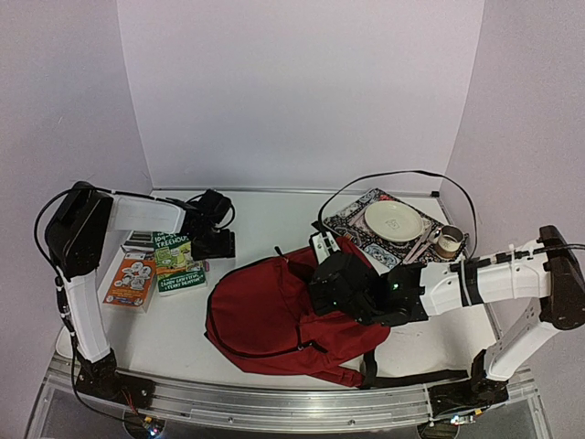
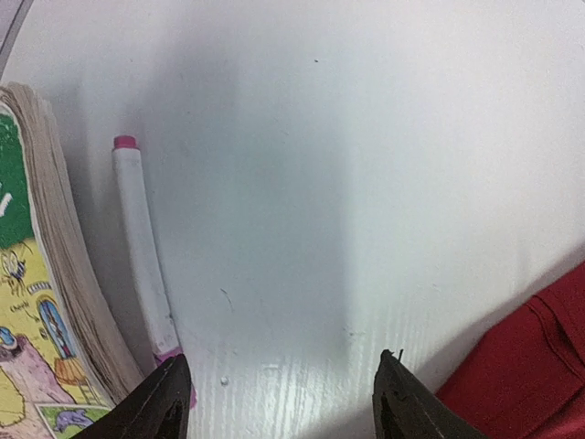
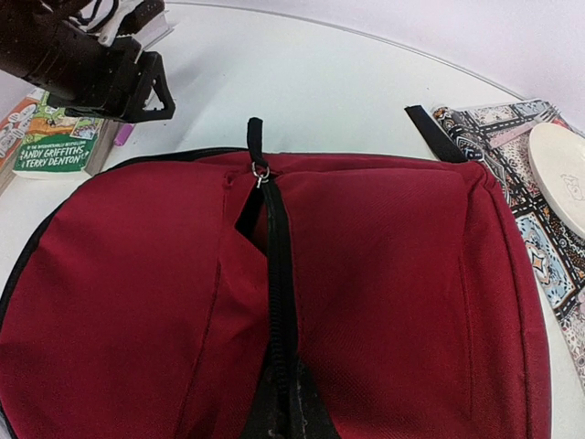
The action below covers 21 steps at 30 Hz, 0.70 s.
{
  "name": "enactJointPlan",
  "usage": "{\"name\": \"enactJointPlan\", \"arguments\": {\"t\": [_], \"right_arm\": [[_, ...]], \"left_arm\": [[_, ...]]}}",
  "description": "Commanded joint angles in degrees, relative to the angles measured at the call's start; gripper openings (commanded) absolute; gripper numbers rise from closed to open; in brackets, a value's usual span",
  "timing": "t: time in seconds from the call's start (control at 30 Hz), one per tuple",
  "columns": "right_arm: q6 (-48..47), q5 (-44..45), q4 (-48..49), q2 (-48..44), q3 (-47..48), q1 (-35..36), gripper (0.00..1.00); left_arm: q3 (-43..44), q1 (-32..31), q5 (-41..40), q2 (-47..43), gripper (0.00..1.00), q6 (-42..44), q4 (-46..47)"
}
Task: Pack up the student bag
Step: Pick up the pen at the center of the board.
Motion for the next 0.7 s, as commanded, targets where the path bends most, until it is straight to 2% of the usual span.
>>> {"name": "enactJointPlan", "arguments": {"t": [0.0,0.47,0.67], "right_arm": [[-0.29,3.31,-1.34,-1.59,0.58,0.31,0.00],[-0.58,3.58,-1.43,-1.51,0.43,0.31,0.00],[-0.58,3.82,-1.43,-1.69,0.37,0.31,0.00]], "left_arm": [[4.72,1.26,-6.76,2.93,0.71,1.54,-4.13],[9.13,3.05,-11.25,10.36,0.73,2.43,-7.39],[10.08,3.51,-7.88,13.07,0.62,2.72,-7.54]]}}
